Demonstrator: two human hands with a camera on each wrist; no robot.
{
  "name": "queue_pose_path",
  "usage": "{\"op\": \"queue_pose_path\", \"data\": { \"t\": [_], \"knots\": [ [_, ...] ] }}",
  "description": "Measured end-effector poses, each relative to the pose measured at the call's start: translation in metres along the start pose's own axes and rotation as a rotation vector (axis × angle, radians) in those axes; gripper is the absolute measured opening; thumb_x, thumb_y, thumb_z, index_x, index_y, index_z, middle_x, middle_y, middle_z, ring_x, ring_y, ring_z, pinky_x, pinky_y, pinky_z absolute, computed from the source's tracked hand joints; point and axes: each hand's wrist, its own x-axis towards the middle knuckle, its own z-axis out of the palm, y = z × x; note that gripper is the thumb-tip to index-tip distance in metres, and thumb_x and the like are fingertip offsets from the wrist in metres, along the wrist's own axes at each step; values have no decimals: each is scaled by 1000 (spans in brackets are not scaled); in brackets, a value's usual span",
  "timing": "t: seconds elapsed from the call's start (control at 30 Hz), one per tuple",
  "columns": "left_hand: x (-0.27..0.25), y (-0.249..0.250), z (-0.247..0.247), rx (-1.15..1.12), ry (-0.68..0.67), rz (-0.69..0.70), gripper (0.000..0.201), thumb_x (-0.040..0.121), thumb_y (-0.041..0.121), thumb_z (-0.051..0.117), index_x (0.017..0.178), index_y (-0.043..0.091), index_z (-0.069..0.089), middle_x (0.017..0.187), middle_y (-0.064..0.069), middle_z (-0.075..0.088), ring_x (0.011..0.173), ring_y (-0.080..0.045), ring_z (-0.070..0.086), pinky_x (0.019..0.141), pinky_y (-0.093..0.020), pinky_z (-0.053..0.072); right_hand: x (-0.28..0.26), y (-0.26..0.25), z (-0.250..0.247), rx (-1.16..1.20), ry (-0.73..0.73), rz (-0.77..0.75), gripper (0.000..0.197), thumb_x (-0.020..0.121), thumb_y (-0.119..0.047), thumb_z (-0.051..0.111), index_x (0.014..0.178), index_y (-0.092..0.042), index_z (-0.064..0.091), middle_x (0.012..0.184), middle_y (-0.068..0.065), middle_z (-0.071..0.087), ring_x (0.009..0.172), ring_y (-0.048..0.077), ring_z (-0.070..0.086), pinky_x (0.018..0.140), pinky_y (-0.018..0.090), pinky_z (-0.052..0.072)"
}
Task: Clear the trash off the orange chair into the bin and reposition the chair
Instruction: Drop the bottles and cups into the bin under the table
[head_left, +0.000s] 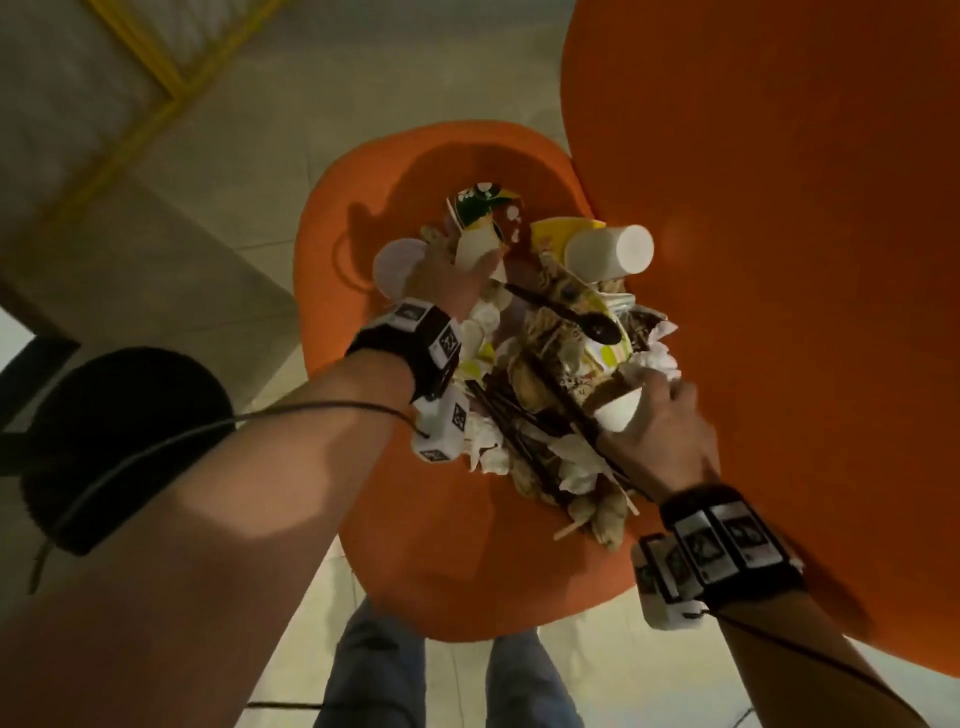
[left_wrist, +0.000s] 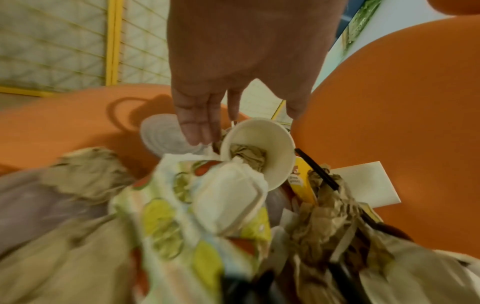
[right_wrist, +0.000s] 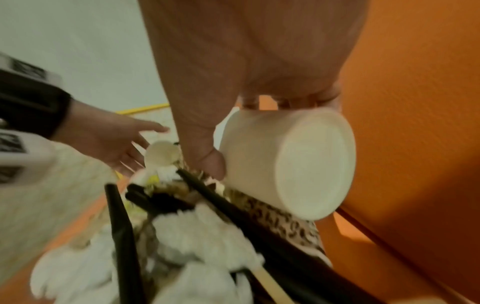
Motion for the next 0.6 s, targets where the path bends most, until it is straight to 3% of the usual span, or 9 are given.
{"op": "queue_pose_path", "data": {
  "t": [0.03, 0.1, 0.17, 0.2, 0.23, 0.3, 0.37, 0.47, 0.6],
  "knots": [
    [10, 5, 6, -4, -34, -37, 79, 84, 59, 54, 140, 6, 35, 133, -15, 52, 114, -31, 54, 76, -31, 38, -1, -3, -5, -33, 6, 0, 81, 70, -54, 67, 137, -26, 31, 125, 11, 47, 108, 33, 53, 89, 42, 47],
    [25, 10, 16, 32, -94, -92, 88, 78, 65, 57, 138, 6, 37, 129, -12, 54, 105, -32, 57, 79, -38, 45, -2, -9, -15, -111, -9, -2, 86, 71, -61, 65, 139, -22, 30, 127, 10, 50, 113, 32, 50, 91, 42, 41],
    [31, 16, 20, 36, -149, -124, 48, 83, 52, 60, 110, 12, 51, 105, -5, 52, 79, -23, 52, 78, -34, 42, -4, -14, -24, -153, -23, -20, 86, 72, -61, 64, 141, -22, 29, 130, 10, 51, 115, 32, 49, 93, 43, 39],
    [33, 17, 21, 22, -149, -121, 28, 86, 42, 61, 87, 17, 48, 90, -5, 48, 67, -18, 45, 77, -32, 40, -5, -16, -28, -150, -25, -30, 86, 73, -61, 64, 141, -22, 28, 130, 9, 50, 116, 32, 49, 93, 43, 39],
    [33, 19, 21, 6, -138, -122, 29, 86, 36, 63, 77, 18, 42, 81, -3, 45, 63, -16, 42, 77, -32, 41, -5, -17, -31, -131, -21, -38, 86, 73, -61, 65, 141, -23, 28, 131, 9, 49, 116, 32, 49, 93, 43, 40],
    [32, 18, 22, -75, -104, -72, 32, 83, 30, 66, 103, 12, 50, 87, -1, 48, 75, -19, 51, 76, -35, 47, -6, -19, -36, -26, -8, -36, 85, 73, -56, 68, 141, -23, 28, 132, 10, 46, 113, 34, 51, 89, 42, 45],
    [29, 17, 24, -147, -49, 0, 63, 79, 27, 69, 131, 12, 37, 104, -4, 53, 90, -19, 55, 69, -31, 46, -6, -21, -38, 108, 16, -39, 84, 74, -50, 71, 141, -24, 28, 132, 11, 43, 110, 36, 55, 83, 41, 49],
    [17, 14, 24, -185, -15, 148, 71, 76, 20, 71, 135, 12, 32, 125, -7, 52, 101, -17, 52, 77, -28, 41, -4, -24, -38, 189, 48, -66, 85, 75, -51, 70, 143, -26, 26, 133, 7, 43, 109, 31, 56, 77, 37, 49],
    [4, 10, 22, -223, 61, 306, 74, 73, 19, 76, 134, 11, 35, 134, -9, 49, 120, -19, 48, 95, -30, 41, -3, -23, -35, 212, 50, -105, 87, 74, -52, 70, 145, -28, 24, 140, 3, 44, 120, 25, 52, 88, 39, 49]
  ]
}}
